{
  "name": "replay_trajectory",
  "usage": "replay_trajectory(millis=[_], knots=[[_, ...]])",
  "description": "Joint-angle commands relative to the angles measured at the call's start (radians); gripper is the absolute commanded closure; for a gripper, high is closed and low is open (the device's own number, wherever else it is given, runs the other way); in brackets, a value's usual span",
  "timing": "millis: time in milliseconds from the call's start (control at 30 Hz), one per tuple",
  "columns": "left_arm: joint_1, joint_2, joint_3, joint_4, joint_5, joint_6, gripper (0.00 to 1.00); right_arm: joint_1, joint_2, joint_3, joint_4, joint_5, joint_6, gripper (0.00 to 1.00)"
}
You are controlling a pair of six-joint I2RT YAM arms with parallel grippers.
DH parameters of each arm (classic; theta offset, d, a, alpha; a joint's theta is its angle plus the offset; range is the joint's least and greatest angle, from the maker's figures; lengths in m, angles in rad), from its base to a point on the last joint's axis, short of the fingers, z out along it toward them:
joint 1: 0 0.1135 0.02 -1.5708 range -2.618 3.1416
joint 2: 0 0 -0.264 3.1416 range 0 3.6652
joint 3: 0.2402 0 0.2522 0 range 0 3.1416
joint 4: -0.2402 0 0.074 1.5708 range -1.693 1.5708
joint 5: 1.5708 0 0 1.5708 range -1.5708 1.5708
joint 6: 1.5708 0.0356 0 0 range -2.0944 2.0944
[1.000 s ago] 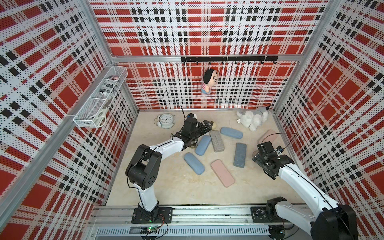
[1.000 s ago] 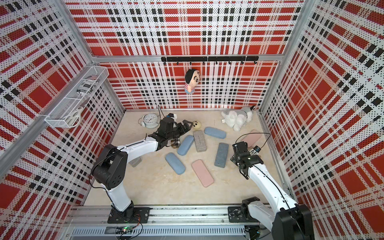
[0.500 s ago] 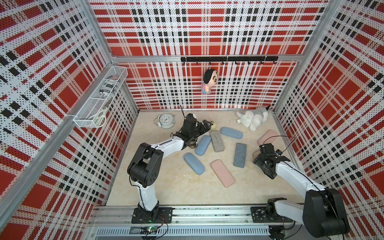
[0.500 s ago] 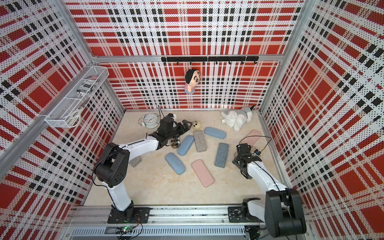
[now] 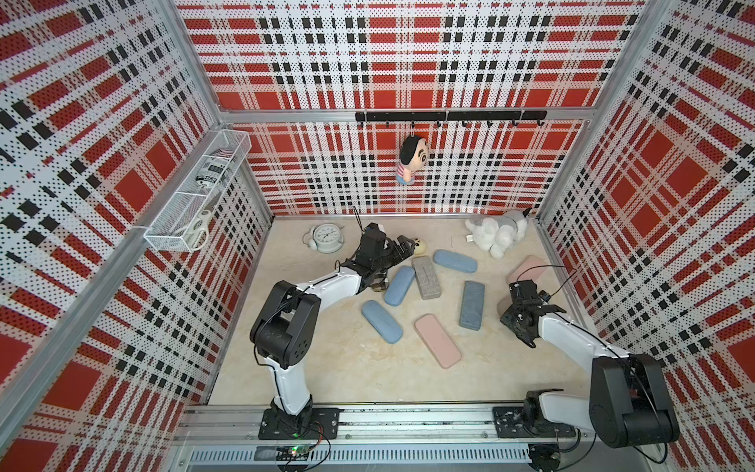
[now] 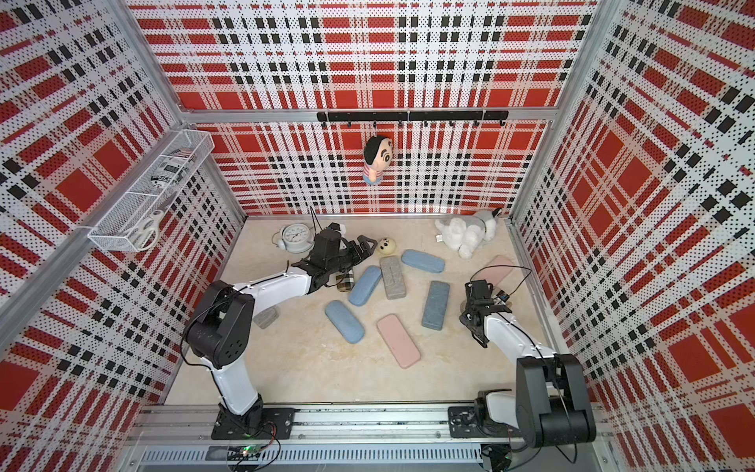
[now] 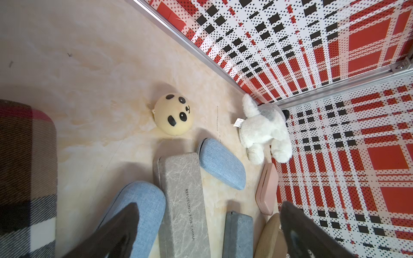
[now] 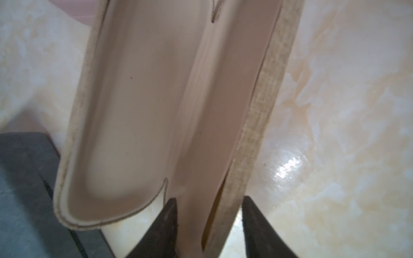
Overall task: Close the glasses case
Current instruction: Pick up the glasses case at the center of the board.
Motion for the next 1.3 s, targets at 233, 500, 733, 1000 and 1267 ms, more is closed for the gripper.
replay_trajectory(millis=[233,500,733,1000,1267], knots=[[0.013,-0.001,0.019,-0.011,0.001,0.018,0.01,-0.011,-0.003,0.004,-0.011,-0.003,-0.043,0.77],[0.012,-0.016,-0.005,-0.006,0.004,0.019,0.02,-0.01,-0.042,0.025,-0.083,-0.001,-0.081,0.85],[0.01,-0.034,-0.035,0.004,0.007,0.017,0.02,-0.01,-0.118,0.03,-0.163,-0.02,-0.113,0.85],[-0.003,-0.062,-0.069,0.009,0.004,0.015,0.02,0.048,-0.208,0.028,-0.264,-0.083,-0.138,0.86],[-0.007,-0.125,-0.118,0.012,-0.016,0.012,0.02,0.277,-0.258,0.124,-0.386,0.012,-0.046,0.88]])
